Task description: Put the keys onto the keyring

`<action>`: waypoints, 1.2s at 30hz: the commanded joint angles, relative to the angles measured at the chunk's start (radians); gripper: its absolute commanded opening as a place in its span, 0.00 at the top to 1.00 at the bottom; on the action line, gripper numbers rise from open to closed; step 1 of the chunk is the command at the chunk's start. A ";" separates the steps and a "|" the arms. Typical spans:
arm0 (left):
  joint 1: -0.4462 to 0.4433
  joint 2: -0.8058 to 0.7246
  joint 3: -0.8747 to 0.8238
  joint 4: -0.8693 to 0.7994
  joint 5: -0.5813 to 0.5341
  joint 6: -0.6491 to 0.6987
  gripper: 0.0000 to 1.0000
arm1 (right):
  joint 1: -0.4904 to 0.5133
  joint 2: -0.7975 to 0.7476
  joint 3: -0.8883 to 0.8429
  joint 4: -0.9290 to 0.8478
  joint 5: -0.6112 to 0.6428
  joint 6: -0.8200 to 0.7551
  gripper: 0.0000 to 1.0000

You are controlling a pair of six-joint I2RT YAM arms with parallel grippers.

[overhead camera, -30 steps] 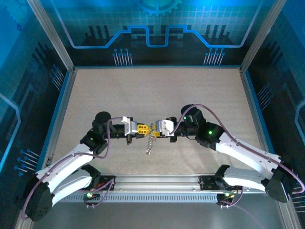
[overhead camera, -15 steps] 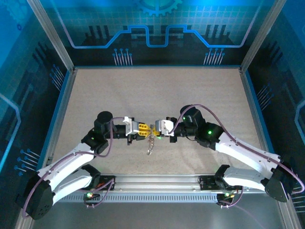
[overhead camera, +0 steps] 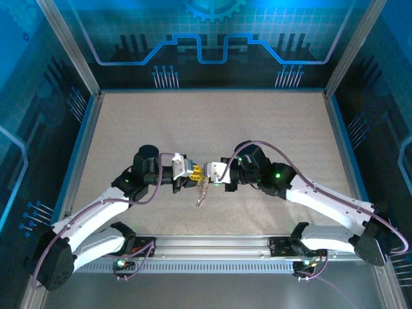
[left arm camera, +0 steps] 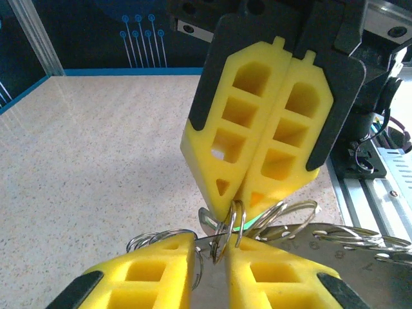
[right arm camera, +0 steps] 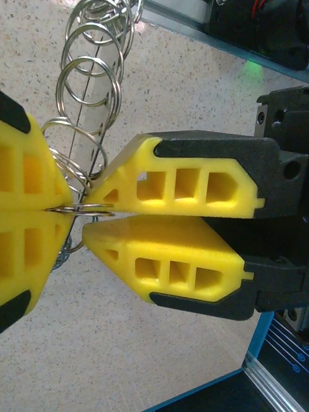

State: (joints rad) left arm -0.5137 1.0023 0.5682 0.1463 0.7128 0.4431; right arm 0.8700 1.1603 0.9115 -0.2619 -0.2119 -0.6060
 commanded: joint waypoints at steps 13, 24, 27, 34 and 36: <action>-0.011 -0.035 0.019 -0.010 0.041 0.027 1.00 | 0.010 0.030 0.036 0.041 0.005 0.046 1.00; -0.010 -0.102 -0.055 0.128 0.101 0.017 0.95 | -0.059 -0.042 -0.022 0.152 -0.151 0.145 1.00; -0.011 -0.097 -0.056 0.119 0.088 0.016 0.66 | -0.064 -0.054 -0.026 0.171 -0.156 0.159 1.00; -0.011 -0.095 -0.044 0.111 0.067 0.015 0.69 | -0.061 -0.045 -0.026 0.153 -0.155 0.150 1.00; -0.012 -0.097 -0.044 0.111 0.052 0.004 0.71 | -0.058 -0.041 -0.026 0.148 -0.158 0.144 1.00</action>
State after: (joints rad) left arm -0.5156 0.9169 0.5262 0.2359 0.7479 0.4587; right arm 0.8124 1.1294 0.8898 -0.1566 -0.3519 -0.4706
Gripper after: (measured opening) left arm 0.295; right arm 0.048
